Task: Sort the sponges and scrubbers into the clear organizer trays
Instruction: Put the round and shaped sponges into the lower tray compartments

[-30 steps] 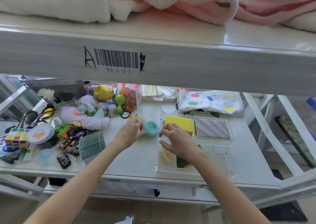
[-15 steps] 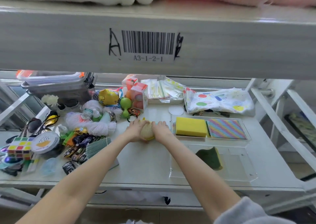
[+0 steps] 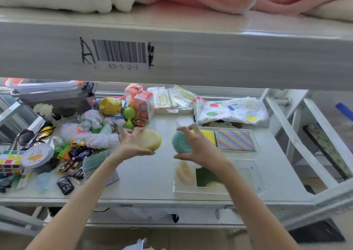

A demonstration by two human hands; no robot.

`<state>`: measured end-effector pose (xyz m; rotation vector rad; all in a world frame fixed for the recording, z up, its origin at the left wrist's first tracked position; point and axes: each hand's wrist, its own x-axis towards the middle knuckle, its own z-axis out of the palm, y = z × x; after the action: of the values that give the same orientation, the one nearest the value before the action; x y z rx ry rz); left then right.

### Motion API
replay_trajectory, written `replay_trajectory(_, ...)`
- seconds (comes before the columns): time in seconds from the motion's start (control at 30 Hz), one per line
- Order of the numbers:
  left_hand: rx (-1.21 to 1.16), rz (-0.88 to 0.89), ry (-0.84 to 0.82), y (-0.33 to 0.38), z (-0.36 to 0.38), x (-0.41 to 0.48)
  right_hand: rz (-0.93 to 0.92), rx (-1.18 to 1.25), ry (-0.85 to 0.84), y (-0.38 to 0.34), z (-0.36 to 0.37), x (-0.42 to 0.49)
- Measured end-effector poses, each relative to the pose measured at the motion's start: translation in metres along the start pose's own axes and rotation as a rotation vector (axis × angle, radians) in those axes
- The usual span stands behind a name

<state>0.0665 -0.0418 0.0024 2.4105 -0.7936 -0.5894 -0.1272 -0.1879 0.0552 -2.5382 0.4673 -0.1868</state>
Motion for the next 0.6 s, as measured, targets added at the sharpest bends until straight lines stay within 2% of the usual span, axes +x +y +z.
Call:
replay_trajectory(0.13,-0.09,0.243,-0.121,0.071,0.026,-0.047,0.145,0.024,0.057,0.063,-0.052,-0.063)
replay_trajectory(0.23,-0.052,0.428,-0.202,0.124,0.067,-0.066,0.243,-0.076,-0.003,0.112,-0.075,-0.098)
replay_trajectory(0.43,0.337,0.554,-0.16,0.203,0.129,-0.081,0.236,-0.179,-0.123,0.174,-0.073,-0.122)
replay_trajectory(0.6,0.647,0.56,-0.12,0.221,0.155,-0.083,0.151,-0.236,-0.127,0.194,-0.054,-0.123)
